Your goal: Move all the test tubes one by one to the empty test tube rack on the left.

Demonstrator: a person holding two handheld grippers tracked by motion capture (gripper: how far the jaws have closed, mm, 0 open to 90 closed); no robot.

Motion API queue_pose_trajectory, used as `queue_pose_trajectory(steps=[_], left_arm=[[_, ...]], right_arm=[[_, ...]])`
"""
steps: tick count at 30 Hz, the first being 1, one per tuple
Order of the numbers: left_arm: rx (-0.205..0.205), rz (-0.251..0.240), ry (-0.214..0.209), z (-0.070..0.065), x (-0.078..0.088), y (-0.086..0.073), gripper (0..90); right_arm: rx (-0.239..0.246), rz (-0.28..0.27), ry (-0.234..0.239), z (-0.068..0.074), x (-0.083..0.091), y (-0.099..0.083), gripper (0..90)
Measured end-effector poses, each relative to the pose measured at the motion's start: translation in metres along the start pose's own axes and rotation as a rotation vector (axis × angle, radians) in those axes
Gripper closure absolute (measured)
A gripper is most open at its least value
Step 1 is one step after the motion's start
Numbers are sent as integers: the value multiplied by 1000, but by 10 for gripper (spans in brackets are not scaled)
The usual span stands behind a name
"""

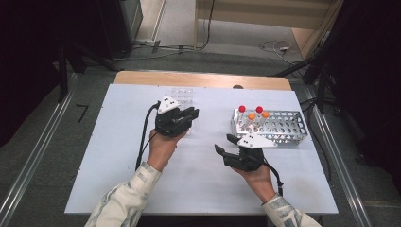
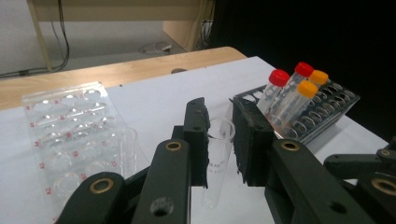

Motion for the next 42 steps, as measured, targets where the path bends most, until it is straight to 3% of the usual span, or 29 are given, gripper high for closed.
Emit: queue_pose_trajectory(steps=[6, 23, 33, 42], left_arm=[[20, -22, 19, 7, -1, 10, 761], [-13, -42, 143, 25, 0, 15, 761], [-62, -11, 190, 25, -9, 8, 760], [-109, 38, 235, 24, -28, -14, 755]], right_arm=[[-12, -4, -9, -5, 7, -4, 378], [-27, -4, -34, -16, 15, -10, 374], [-27, 1, -37, -17, 14, -11, 374], [-26, 7, -39, -17, 12, -12, 374]])
Point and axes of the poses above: each handheld gripper's, and its own axes: x roughly backward along the jaws, y roughly out of its top, z roughly to its left, the point moved 3 cm from there along -x, roughly forward along the jaws, and after that the axes turned 3 degrees about z, right-handed, at the moved point
